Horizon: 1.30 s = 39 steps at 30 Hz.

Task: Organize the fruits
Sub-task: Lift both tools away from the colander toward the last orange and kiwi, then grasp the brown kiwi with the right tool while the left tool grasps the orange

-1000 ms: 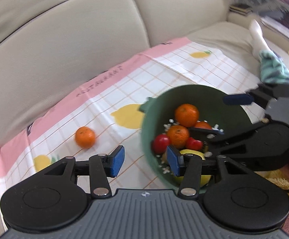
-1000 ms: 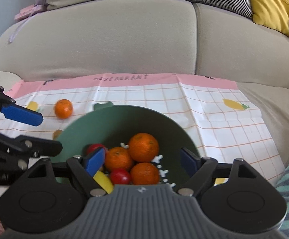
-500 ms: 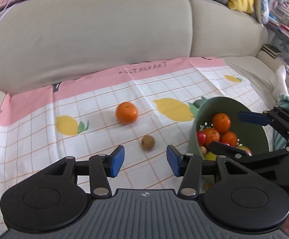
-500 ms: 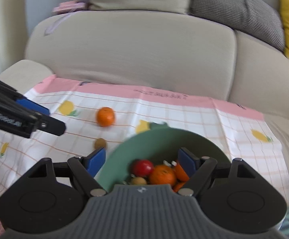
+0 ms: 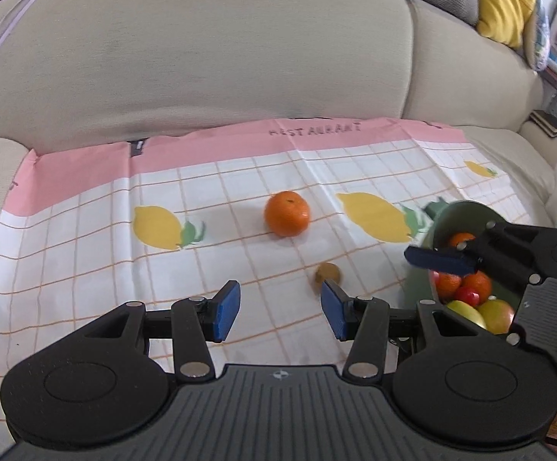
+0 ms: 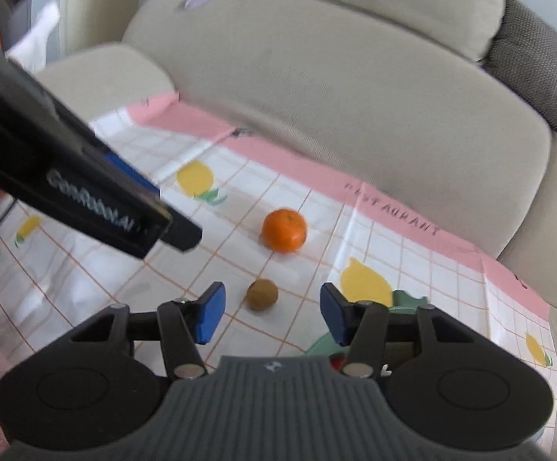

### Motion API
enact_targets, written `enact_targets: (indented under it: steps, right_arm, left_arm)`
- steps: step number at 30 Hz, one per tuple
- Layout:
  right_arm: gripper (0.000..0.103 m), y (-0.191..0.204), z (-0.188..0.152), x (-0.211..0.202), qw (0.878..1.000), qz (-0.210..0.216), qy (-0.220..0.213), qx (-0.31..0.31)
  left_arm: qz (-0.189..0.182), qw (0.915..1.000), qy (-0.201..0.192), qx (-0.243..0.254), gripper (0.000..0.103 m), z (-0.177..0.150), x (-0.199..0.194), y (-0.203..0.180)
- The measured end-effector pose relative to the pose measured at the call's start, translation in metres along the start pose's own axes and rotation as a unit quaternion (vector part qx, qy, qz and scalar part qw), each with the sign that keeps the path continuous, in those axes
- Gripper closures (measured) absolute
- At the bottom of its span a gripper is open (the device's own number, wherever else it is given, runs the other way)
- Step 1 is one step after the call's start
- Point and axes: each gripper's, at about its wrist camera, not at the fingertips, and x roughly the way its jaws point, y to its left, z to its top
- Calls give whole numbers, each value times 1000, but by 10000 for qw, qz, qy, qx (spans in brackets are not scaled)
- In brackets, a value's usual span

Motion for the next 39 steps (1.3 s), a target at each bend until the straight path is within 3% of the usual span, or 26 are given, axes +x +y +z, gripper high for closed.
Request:
enact_targets:
  steps: [3, 9, 13, 20, 26, 39]
  right_arm:
    - [62, 3, 3, 15, 9996, 40, 275, -102]
    - [63, 5, 12, 42, 9975, 87, 672, -217]
    - [71, 7, 17, 56, 9957, 123, 887, -221]
    - [72, 8, 22, 77, 9932, 77, 1129, -270]
    - [78, 11, 22, 88, 9914, 49, 1278, -279]
    - [78, 7, 22, 95, 9930, 109, 1163, -156]
  left_arm:
    - [99, 9999, 31, -53, 46, 0, 7, 7]
    - [159, 9998, 70, -109, 47, 0, 20, 17]
    - [173, 9996, 112, -167, 47, -1, 26, 22]
    - [104, 9995, 132, -275, 47, -1, 30, 30]
    - [61, 9994, 133, -315, 48, -1, 32, 32]
    - [44, 9999, 42, -150, 48, -1, 36, 22]
